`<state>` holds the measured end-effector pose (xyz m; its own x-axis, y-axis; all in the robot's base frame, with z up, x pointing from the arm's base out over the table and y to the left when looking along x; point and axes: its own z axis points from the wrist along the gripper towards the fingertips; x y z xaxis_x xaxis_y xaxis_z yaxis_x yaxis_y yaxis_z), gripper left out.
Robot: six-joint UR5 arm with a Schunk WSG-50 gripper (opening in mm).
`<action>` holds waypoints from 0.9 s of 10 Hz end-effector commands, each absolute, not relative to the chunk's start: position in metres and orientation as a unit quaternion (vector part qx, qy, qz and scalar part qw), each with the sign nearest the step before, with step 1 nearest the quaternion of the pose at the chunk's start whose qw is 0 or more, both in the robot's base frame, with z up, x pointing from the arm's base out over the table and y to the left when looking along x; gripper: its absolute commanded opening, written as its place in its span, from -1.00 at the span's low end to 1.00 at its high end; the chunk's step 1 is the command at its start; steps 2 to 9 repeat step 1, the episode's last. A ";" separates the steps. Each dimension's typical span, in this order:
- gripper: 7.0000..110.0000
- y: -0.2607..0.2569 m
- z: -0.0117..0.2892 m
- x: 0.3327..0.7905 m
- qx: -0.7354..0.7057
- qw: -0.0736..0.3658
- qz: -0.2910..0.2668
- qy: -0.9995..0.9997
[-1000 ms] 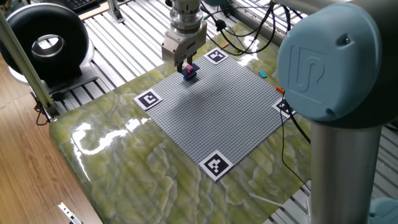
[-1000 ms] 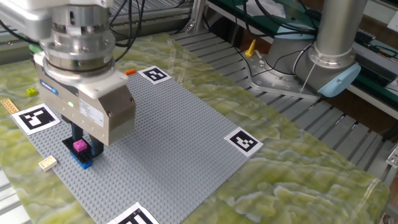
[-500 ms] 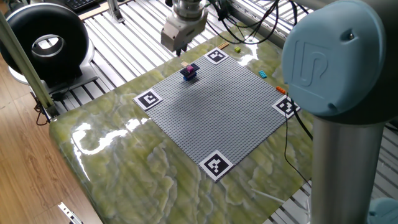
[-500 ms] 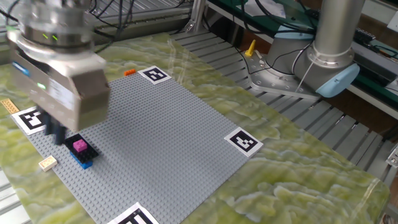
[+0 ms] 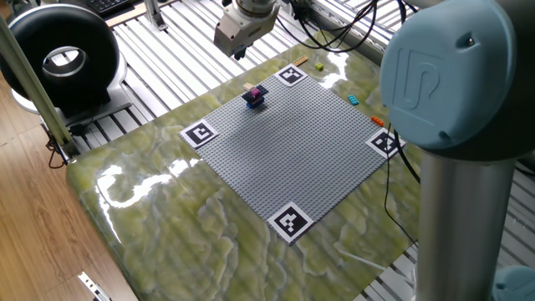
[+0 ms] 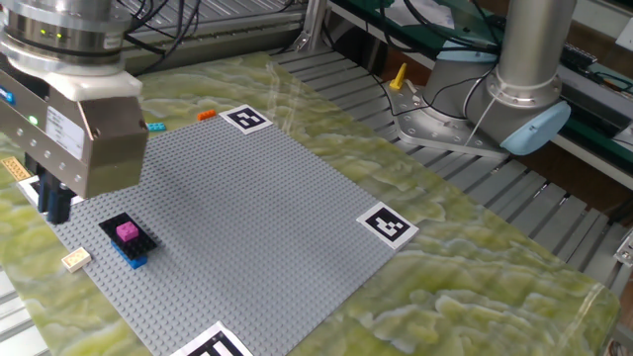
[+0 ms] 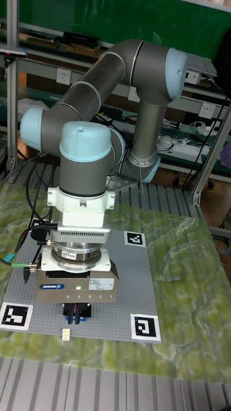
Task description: Stack small Lego blocks one on top of the other
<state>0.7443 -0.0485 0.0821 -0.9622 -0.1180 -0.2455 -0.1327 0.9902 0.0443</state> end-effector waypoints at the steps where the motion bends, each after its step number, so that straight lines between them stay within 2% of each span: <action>1: -1.00 -0.058 0.082 0.746 -0.071 0.119 0.018 0.990; 9: -1.00 -0.058 0.082 0.746 -0.071 0.119 0.018 0.990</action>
